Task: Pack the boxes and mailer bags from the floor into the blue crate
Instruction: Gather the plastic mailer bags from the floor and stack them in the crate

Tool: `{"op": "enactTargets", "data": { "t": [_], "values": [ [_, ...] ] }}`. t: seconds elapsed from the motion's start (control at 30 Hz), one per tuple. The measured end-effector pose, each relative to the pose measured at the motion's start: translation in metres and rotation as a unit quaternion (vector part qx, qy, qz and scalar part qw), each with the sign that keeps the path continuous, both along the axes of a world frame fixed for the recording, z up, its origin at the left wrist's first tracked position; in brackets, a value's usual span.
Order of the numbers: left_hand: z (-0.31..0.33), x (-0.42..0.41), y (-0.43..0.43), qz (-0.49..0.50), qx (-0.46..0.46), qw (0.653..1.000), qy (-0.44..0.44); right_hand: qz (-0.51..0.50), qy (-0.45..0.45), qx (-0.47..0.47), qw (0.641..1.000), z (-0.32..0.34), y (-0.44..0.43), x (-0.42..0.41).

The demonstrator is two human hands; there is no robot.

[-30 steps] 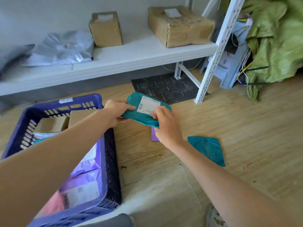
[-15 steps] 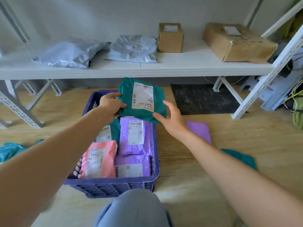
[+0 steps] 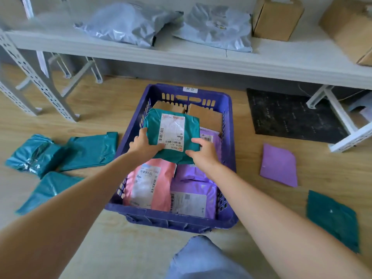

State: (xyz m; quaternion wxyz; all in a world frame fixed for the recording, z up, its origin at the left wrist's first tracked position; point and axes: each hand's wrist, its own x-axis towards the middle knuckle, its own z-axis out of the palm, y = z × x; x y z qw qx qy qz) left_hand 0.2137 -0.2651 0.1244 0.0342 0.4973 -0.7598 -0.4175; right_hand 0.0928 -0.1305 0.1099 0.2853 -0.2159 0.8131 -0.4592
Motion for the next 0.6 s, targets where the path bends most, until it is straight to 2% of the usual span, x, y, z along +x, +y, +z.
{"op": "enactTargets", "data": {
  "t": [0.17, 0.27, 0.33, 0.4, 0.5, 0.6],
  "values": [
    [-0.033, -0.003, -0.013, -0.023, -0.065, 0.995, -0.074, 0.079, 0.015, 0.034, 0.996, -0.029, -0.020, -0.002],
    [-0.047, -0.003, -0.016, -0.087, -0.159, 0.978, -0.102, 0.131, 0.087, 0.079, 0.984, -0.043, -0.030, -0.001],
    [-0.057, -0.005, -0.016, -0.145, -0.224, 0.956, -0.126, 0.154, 0.180, 0.127, 0.963, -0.052, -0.034, 0.002],
    [-0.067, -0.009, -0.015, -0.178, -0.250, 0.941, -0.139, 0.163, 0.250, 0.150, 0.943, -0.057, -0.036, 0.004],
    [-0.080, -0.013, -0.017, -0.187, -0.244, 0.940, -0.148, 0.168, 0.328, 0.120, 0.922, -0.062, -0.039, 0.000],
    [-0.094, -0.014, -0.020, -0.197, -0.230, 0.938, -0.170, 0.246, 0.396, 0.154, 0.871, -0.068, -0.043, -0.010]
  ]
}}
